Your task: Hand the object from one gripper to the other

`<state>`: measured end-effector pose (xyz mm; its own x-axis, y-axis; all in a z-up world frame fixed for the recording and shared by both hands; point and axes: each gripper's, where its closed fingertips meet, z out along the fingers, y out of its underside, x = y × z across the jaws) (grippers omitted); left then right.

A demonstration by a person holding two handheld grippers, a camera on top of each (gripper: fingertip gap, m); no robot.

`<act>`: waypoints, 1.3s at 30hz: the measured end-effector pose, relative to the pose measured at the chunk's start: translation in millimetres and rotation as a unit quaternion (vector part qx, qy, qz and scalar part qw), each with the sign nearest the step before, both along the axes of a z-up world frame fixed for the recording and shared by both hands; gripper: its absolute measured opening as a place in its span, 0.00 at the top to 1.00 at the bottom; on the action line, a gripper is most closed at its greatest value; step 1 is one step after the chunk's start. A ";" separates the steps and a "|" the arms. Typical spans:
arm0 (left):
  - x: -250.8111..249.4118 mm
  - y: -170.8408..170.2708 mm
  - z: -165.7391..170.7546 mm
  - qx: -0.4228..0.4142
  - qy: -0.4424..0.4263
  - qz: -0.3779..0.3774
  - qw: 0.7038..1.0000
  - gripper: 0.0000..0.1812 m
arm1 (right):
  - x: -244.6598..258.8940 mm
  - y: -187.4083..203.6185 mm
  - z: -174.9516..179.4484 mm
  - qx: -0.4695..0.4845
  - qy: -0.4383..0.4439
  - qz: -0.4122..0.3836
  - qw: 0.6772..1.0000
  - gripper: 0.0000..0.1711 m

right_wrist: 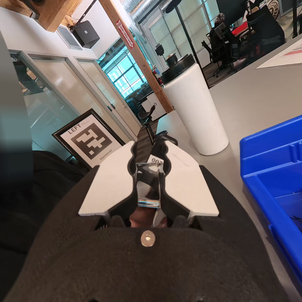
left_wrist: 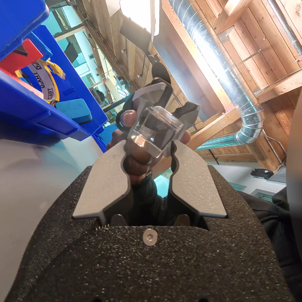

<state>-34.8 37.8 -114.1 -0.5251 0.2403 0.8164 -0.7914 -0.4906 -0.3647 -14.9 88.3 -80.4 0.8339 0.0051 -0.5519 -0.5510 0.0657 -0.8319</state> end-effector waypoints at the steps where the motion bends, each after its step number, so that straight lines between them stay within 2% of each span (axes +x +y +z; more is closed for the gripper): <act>1: 0.4 -0.8 -0.1 -0.001 0.001 -0.004 1.000 0.73 | 0.1 -1.3 -0.9 -0.002 -0.005 0.001 1.000 0.83; 5: 3.7 -3.5 -1.0 0.009 -0.004 0.001 1.000 0.71 | 3.0 -5.2 -2.1 0.010 0.009 0.002 1.000 0.83; 10: 5.7 -1.0 1.8 0.015 -0.024 0.015 0.999 0.71 | 5.2 -12.0 -3.6 0.029 0.019 0.003 0.999 0.94; 13: 7.5 1.9 3.0 0.011 -0.029 0.022 0.999 0.71 | 4.6 -13.9 -3.6 0.025 0.005 0.000 1.000 0.97; 19: 8.5 2.1 4.4 0.013 -0.041 0.023 0.999 0.72 | 4.9 -14.9 -2.9 0.009 -0.024 -0.010 1.000 0.94; 33: 9.5 -3.5 4.5 -0.003 -0.028 0.000 1.000 0.73 | -4.5 -29.9 -0.1 -0.019 -0.105 -0.009 0.994 0.77; 39: 10.1 -6.3 2.6 -0.005 -0.015 -0.015 1.000 0.73 | -5.0 -39.2 -4.9 -0.048 -0.149 -0.013 0.988 0.75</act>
<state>-24.7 31.5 -111.5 -0.5415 0.2641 0.7981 -0.7945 -0.4710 -0.3832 -19.9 49.1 -85.3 0.9586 -0.0592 -0.2786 -0.2797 -0.0105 -0.9600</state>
